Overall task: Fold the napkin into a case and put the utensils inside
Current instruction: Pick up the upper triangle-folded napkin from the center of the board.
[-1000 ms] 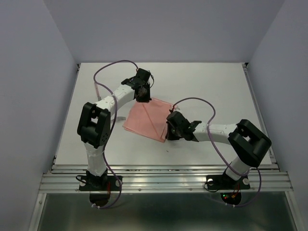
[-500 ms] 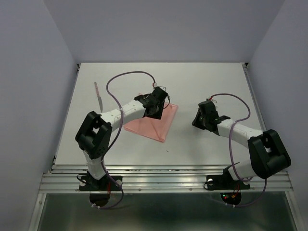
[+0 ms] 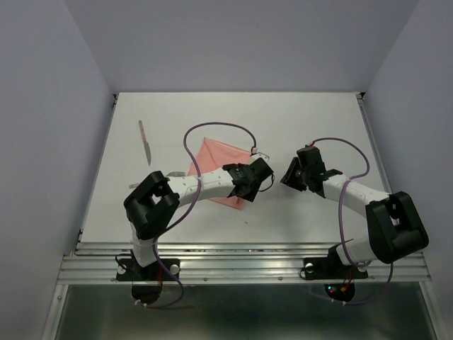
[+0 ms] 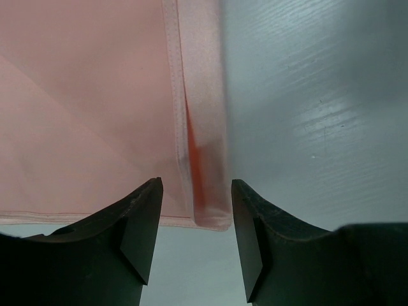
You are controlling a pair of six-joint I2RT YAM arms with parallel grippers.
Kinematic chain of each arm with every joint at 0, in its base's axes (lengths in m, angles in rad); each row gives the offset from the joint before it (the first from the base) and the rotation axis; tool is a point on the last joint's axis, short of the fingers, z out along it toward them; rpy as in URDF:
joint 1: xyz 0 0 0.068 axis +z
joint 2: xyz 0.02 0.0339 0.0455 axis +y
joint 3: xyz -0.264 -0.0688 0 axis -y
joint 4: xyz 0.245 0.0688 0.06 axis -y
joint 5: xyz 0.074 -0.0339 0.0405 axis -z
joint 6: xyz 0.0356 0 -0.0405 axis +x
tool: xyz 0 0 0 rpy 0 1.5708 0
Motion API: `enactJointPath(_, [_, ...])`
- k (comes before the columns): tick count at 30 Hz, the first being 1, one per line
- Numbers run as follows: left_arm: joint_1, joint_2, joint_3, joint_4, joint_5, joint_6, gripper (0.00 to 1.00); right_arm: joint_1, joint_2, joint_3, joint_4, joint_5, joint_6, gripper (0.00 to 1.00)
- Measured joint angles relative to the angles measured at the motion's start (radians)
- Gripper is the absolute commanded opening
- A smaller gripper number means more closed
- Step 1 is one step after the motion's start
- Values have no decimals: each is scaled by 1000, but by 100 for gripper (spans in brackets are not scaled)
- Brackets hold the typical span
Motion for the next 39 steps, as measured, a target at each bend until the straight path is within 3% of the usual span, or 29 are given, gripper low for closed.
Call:
enactJointPath(13, [-74,82,0,-14,-37,12,63,0,0,6,0,-4,-11,38])
enactJointPath(26, [-77,116,8,2,-69,30,55,0,3,8,0,-3,-23,38])
enactJointPath(29, [-75,118,7,14,-69,37,50,0,3,8,0,-3,-26,38])
enactJointPath(39, [-12,101,-34,112,-14,61,46,0,3,8,0,-4,-26,38])
